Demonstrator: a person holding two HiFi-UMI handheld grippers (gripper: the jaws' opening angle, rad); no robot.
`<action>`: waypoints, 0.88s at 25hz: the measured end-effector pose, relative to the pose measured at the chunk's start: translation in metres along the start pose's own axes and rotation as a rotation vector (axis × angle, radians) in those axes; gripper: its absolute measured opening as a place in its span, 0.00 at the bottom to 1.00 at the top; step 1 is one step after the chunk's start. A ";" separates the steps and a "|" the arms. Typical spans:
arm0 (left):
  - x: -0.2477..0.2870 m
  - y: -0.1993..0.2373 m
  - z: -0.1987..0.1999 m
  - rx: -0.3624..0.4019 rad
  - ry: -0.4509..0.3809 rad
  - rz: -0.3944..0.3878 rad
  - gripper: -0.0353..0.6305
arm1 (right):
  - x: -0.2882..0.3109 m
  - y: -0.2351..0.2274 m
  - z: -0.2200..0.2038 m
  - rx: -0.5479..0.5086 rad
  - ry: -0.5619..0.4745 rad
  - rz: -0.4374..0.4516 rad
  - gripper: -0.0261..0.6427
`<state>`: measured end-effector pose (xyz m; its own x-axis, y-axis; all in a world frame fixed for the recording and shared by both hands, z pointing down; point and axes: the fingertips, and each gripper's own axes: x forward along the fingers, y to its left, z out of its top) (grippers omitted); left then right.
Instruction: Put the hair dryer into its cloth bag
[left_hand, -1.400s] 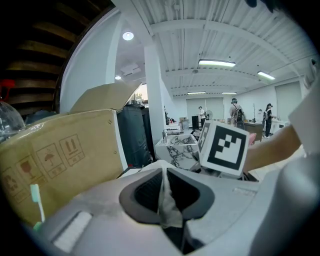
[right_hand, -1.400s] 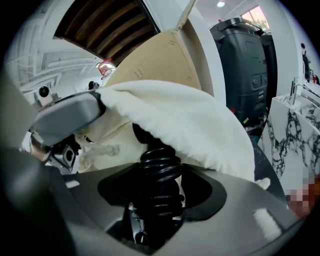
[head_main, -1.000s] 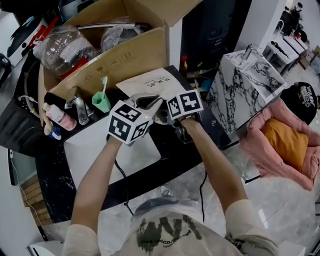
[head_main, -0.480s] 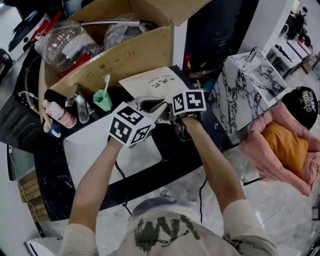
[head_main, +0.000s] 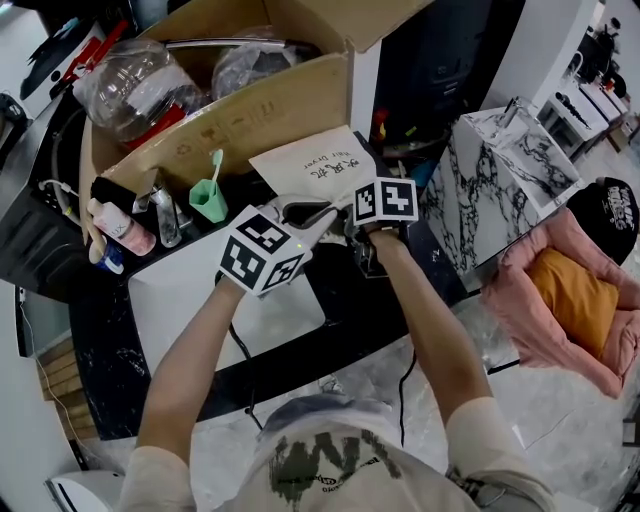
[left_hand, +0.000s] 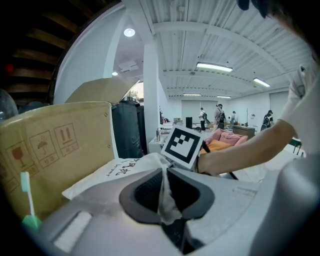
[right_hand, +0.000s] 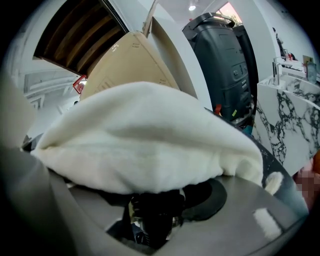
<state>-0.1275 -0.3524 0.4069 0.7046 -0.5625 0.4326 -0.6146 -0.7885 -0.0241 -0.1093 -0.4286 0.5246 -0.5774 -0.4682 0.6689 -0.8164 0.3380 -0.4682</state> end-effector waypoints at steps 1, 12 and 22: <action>0.000 0.000 0.000 0.001 0.001 0.001 0.10 | 0.000 0.000 0.000 -0.002 0.001 0.000 0.43; 0.000 0.004 -0.003 -0.006 0.006 0.037 0.10 | -0.001 0.005 0.000 -0.036 -0.003 0.012 0.48; 0.000 0.006 -0.011 -0.024 0.012 0.084 0.10 | -0.023 0.007 -0.012 -0.115 -0.013 0.010 0.53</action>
<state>-0.1349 -0.3544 0.4163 0.6461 -0.6231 0.4407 -0.6798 -0.7324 -0.0388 -0.1017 -0.4055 0.5130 -0.5863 -0.4744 0.6567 -0.8048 0.4337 -0.4052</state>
